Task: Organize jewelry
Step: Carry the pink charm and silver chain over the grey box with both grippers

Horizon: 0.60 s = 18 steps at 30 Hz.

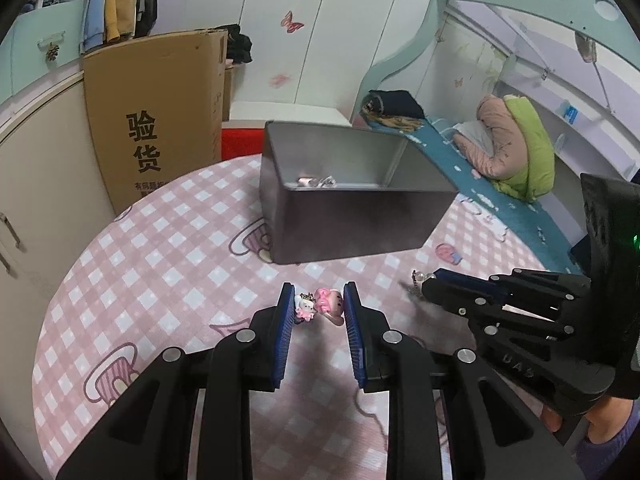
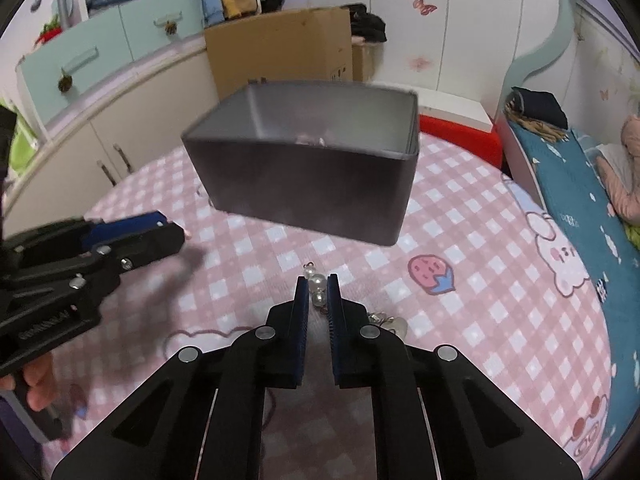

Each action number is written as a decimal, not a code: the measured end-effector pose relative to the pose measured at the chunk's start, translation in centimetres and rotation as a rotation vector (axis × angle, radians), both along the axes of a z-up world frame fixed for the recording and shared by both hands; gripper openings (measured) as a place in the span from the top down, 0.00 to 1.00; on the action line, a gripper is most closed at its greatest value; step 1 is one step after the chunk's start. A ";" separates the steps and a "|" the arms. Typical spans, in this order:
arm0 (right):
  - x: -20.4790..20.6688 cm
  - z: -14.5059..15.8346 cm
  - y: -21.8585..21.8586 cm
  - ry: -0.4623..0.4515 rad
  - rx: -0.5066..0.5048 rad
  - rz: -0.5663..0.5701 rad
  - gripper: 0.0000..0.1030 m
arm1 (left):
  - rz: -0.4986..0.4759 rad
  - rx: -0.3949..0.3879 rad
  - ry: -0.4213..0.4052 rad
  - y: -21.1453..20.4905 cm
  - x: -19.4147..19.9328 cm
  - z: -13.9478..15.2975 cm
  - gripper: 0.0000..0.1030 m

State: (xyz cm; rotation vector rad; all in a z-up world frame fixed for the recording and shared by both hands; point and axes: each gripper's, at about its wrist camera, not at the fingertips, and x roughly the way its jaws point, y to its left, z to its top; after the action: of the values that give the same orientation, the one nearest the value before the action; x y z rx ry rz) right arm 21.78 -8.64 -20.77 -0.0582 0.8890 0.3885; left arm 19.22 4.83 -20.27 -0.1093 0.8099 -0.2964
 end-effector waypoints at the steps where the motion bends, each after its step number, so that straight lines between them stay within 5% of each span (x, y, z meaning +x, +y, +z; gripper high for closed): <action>1: -0.2 0.7 -0.2 -0.012 0.012 -0.003 0.90 | -0.006 -0.004 -0.008 -0.1 -0.1 0.4 0.78; 10: -0.7 7.2 -2.5 -0.108 0.104 -0.028 0.90 | -0.061 -0.067 -0.081 -0.7 -0.1 4.5 0.78; 18: 1.2 11.6 -2.9 -0.191 0.132 -0.041 0.90 | -0.079 -0.034 -0.188 -2.3 2.1 9.7 0.78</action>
State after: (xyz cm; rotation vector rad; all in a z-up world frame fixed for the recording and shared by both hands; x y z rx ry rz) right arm 22.95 -11.50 -9.16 0.0434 0.6733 0.3955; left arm 21.35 2.52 -10.57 -0.0803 0.6234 -0.3888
